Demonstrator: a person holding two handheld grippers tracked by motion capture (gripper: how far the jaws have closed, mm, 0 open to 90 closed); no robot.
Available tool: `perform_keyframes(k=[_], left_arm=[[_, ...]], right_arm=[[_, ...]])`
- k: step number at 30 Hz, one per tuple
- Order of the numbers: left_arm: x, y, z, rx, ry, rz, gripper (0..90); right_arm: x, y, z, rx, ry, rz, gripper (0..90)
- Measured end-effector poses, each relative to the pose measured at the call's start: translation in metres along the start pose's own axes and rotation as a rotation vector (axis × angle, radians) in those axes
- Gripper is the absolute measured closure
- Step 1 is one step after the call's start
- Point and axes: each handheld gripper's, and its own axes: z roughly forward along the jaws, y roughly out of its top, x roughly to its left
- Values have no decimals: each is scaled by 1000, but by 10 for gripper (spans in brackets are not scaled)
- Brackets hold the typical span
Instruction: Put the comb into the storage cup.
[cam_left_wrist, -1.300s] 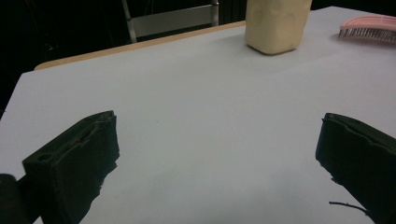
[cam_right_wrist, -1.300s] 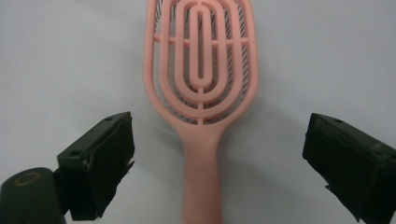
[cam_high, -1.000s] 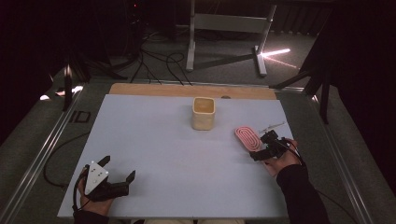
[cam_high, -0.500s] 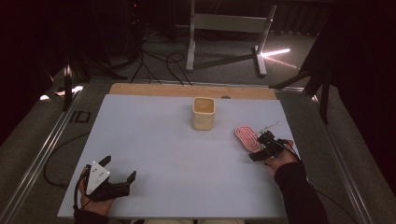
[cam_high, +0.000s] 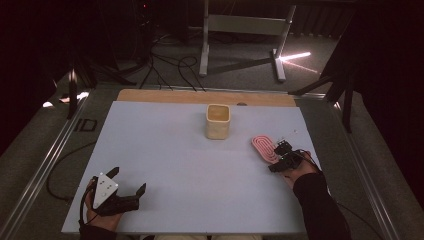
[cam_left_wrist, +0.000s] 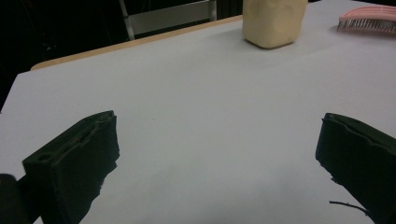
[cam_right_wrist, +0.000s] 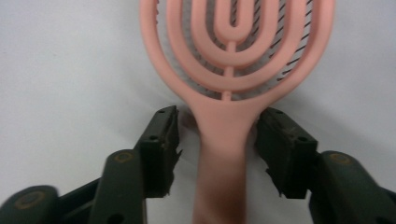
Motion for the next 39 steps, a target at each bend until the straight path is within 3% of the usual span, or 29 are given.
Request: perform_keyframes(k=[8, 13, 30, 39], left_arm=[[0, 0, 0, 1, -1, 0, 1], [0, 0, 0, 3, -2, 3, 2], [-1, 0, 2, 10, -5, 8, 2], [-1, 0, 2, 10, -5, 7, 1]], right_arm=[[-3, 0, -1, 3, 1, 38, 622], [-3, 0, -1, 8, -4, 36, 659], [-3, -2, -2, 3, 16, 58, 649], [1, -2, -2, 6, -8, 48, 686]])
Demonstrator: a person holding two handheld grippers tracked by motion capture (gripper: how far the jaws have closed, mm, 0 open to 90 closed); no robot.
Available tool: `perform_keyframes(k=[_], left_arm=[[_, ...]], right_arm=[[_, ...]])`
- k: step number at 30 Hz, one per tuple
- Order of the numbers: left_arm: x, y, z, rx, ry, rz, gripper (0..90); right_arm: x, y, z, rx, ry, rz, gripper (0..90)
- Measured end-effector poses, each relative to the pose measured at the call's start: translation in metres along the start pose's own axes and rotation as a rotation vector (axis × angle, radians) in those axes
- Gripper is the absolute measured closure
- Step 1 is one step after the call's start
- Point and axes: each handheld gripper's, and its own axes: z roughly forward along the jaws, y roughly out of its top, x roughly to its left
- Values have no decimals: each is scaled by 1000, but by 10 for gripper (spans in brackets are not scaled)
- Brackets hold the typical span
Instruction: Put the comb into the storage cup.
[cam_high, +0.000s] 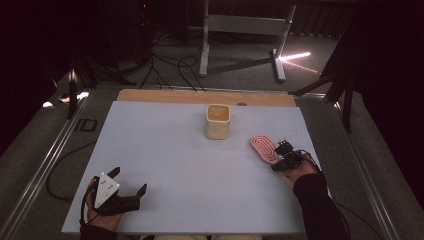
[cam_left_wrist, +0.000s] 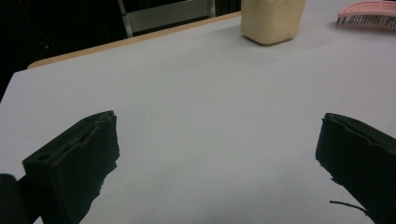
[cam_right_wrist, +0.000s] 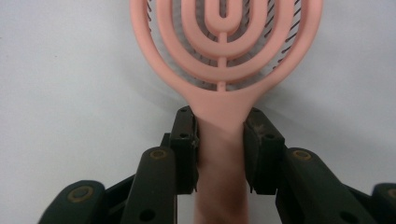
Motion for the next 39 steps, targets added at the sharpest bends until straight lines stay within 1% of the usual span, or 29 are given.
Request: perform_keyframes(k=[3, 8, 12, 14, 15, 16, 19, 25, 29, 31, 33, 36, 39], left_arm=[[0, 0, 0, -1, 1, -1, 2], [0, 0, 0, 1, 1, 0, 2], [0, 0, 0, 4, 1, 2, 2], [0, 0, 0, 4, 0, 2, 2], [-1, 0, 1, 9, 1, 3, 2], [-1, 0, 1, 11, 0, 5, 2], [-2, 0, 2, 15, 1, 12, 2], [-2, 0, 2, 19, 3, 19, 2], [-2, 0, 1, 16, 5, 16, 2], [-1, 0, 1, 15, 4, 13, 2], [-1, 0, 1, 15, 2, 12, 2], [-1, -1, 1, 16, 3, 8, 2], [-1, -1, 2, 17, 0, 2, 2]], right_arm=[[1, -1, 0, -8, -8, -4, 690], [3, -3, -1, -33, -17, 7, 695], [4, -8, -1, -71, -45, 22, 697], [5, -8, -1, -82, -47, 26, 698], [5, -10, -2, -97, -54, 31, 698], [6, -12, -4, -131, -67, 38, 698], [8, -14, -8, -184, -70, 47, 700], [17, -20, -18, -315, -80, 61, 700], [27, -22, -27, -420, -61, 74, 700], [32, -23, -32, -468, -54, 69, 700], [36, -24, -35, -503, -42, 63, 700], [40, -26, -38, -549, -38, 52, 700], [44, -32, -39, -609, -29, 60, 700]])
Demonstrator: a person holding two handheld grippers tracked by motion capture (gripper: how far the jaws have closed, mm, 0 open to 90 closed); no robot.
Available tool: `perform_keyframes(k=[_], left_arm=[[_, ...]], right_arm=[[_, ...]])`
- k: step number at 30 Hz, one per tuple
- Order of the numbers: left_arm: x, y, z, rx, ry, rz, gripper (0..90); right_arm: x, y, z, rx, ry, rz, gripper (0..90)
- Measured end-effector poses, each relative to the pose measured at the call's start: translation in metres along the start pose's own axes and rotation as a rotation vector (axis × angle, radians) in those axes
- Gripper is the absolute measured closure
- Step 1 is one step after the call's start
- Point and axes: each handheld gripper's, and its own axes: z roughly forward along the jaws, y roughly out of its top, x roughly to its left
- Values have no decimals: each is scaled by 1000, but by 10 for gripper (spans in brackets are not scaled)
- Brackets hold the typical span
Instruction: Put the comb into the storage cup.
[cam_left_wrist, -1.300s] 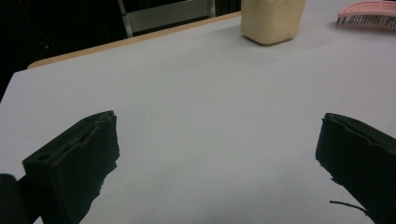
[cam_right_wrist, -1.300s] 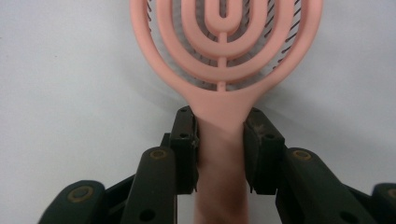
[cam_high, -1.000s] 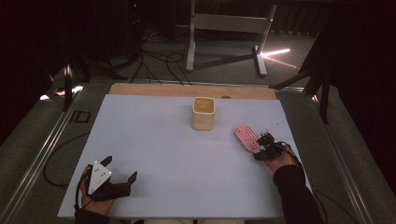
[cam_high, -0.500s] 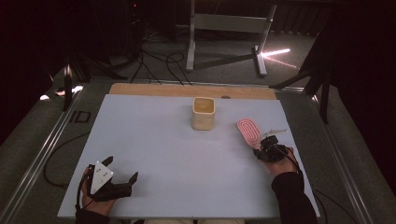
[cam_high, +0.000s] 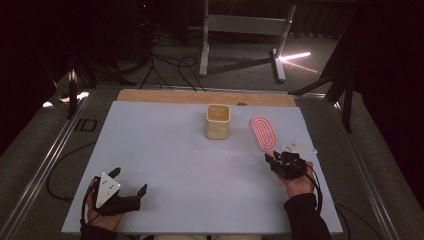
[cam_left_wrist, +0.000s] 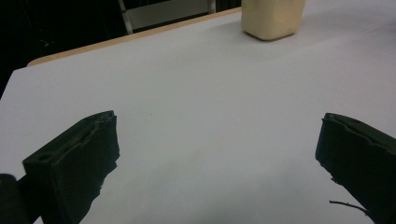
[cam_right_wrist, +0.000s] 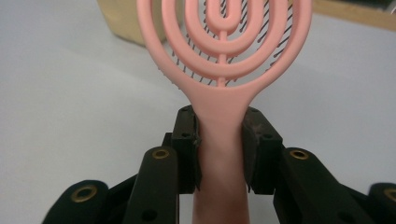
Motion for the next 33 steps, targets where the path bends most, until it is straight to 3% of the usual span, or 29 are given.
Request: perform_keyframes(k=[7, 16, 22, 33], left_arm=[[0, 1, 0, -6, -6, -1, 2], [1, 3, 1, 3, -20, -45, 2], [3, 7, 4, -1, -47, -133, 2], [-12, 33, 14, -8, -99, -106, 2]], right_arm=[[5, -6, 0, -34, -15, -13, 700], [25, -2, 2, -78, -6, -74, 700], [36, 1, 5, -94, -2, -105, 700], [52, 12, 6, -138, 33, -132, 700]])
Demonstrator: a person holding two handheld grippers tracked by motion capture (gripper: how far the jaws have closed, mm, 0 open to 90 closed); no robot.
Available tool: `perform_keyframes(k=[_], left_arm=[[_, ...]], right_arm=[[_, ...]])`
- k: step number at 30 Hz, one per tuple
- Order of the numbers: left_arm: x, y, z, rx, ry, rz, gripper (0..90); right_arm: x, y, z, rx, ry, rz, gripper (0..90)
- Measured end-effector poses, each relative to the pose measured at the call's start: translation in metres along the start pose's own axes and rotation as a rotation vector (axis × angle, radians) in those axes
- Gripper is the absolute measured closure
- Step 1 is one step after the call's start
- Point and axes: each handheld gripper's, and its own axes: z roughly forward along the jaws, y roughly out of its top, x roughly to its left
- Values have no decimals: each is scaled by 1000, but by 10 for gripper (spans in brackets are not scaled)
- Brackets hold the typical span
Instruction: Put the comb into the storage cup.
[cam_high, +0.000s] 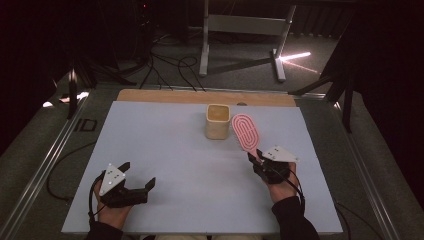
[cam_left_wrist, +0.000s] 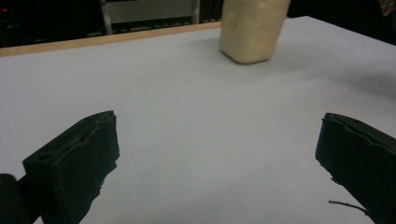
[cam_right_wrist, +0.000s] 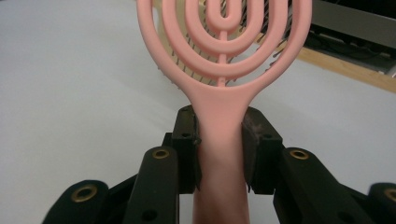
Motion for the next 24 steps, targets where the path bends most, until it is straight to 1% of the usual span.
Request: perform_keyframes(k=[2, 5, 9, 11, 14, 17, 19, 21, 24], left_arm=[[-4, 6, 4, 0, -6, 4, 2], [-7, 16, 8, -12, -22, -2, 2], [-5, 29, 12, -45, -68, -49, 2], [-4, 35, 14, -57, -73, -58, 1], [-3, 41, 15, -63, -82, -49, 1], [-2, 46, 16, -71, -87, -54, 1], [-2, 48, 18, -75, -90, -58, 1], [-1, 50, 19, -74, -93, -59, 1], [-2, 54, 23, -59, -100, -60, 1]], right_arm=[[3, 3, 0, -7, 10, 2, 701], [8, 8, 2, -18, 27, -4, 700], [14, 15, 4, -21, 53, -18, 700], [18, 18, 5, -21, 66, -26, 701], [23, 22, 7, -29, 81, -31, 700], [27, 26, 9, -38, 92, -27, 700], [30, 28, 11, -44, 102, -35, 700], [34, 30, 12, -46, 108, -32, 701], [38, 29, 13, -51, 111, -46, 701]])
